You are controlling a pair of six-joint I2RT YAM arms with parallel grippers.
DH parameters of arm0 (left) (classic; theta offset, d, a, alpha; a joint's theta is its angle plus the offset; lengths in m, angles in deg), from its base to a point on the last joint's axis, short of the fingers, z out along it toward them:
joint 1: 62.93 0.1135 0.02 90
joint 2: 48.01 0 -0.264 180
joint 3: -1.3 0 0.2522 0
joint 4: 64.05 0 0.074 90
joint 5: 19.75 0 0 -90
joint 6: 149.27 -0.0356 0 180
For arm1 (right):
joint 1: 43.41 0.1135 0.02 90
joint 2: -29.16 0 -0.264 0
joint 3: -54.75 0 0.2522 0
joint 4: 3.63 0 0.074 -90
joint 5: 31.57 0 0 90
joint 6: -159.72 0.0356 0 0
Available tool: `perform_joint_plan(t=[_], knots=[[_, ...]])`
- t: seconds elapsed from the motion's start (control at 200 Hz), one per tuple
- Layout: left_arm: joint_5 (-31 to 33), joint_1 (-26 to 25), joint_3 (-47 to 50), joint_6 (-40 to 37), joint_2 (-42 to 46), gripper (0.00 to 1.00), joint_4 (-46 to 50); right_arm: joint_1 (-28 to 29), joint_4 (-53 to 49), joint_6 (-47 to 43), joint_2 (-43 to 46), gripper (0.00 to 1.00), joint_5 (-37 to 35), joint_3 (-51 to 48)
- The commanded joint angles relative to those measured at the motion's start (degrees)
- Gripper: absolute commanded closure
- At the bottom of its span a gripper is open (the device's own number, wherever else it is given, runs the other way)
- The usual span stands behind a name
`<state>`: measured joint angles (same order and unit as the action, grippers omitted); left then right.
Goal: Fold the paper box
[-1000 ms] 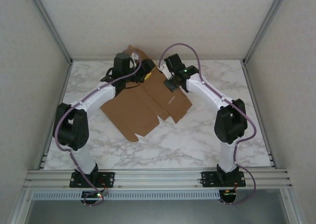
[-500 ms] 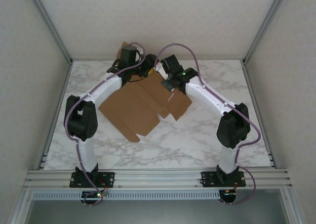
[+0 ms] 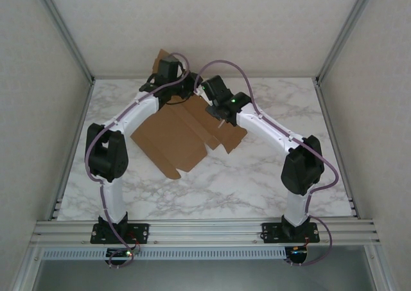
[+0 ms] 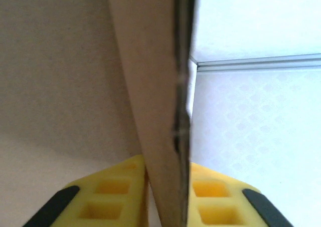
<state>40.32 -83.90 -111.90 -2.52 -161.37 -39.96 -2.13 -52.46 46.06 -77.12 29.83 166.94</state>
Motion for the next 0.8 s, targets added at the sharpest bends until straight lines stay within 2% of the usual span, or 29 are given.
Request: perform_joint_plan(t=[0.0, 0.085, 0.18, 0.255, 0.295, 0.401, 0.521, 0.711, 0.796], knots=[[-0.5, -0.1, -0.3, 1.8, -1.2, 0.90, -2.3, 1.1, 3.0, -0.8, 0.7, 0.95, -2.4, 0.3], [-1.4, 0.1, 0.3, 2.9, -1.2, 0.98, -4.0, 1.1, 2.6, 0.6, 1.4, 0.82, -1.5, 0.6], [-2.6, 0.6, 2.8, 4.8, -0.6, 1.00, -8.1, 1.1, 1.9, 3.0, 3.5, 0.43, 2.5, 0.5], [-3.3, 1.1, 7.1, 7.0, 0.7, 1.00, -13.8, 0.9, 2.8, 6.6, 6.9, 0.24, 8.1, -1.0], [-3.4, 1.5, 10.0, 8.5, 1.4, 1.00, -17.0, 0.7, 3.5, 9.3, 9.0, 0.19, 11.0, -2.1], [-3.4, 2.2, 16.6, 15.1, 2.3, 1.00, -26.6, -0.8, 5.9, 17.9, 14.6, 0.18, 18.2, -6.0], [-0.4, 2.5, 22.3, 20.6, 3.2, 1.00, -35.5, -2.1, 7.8, 28.1, 20.1, 0.25, 23.0, -11.0], [6.6, 2.6, 29.7, 25.3, 5.7, 1.00, -46.4, -2.2, 9.8, 39.7, 24.7, 0.54, 36.3, -19.9], [8.4, 2.4, 32.4, 25.7, 7.0, 1.00, -50.2, -0.7, 10.9, 43.9, 25.7, 0.66, 36.5, -25.5]])
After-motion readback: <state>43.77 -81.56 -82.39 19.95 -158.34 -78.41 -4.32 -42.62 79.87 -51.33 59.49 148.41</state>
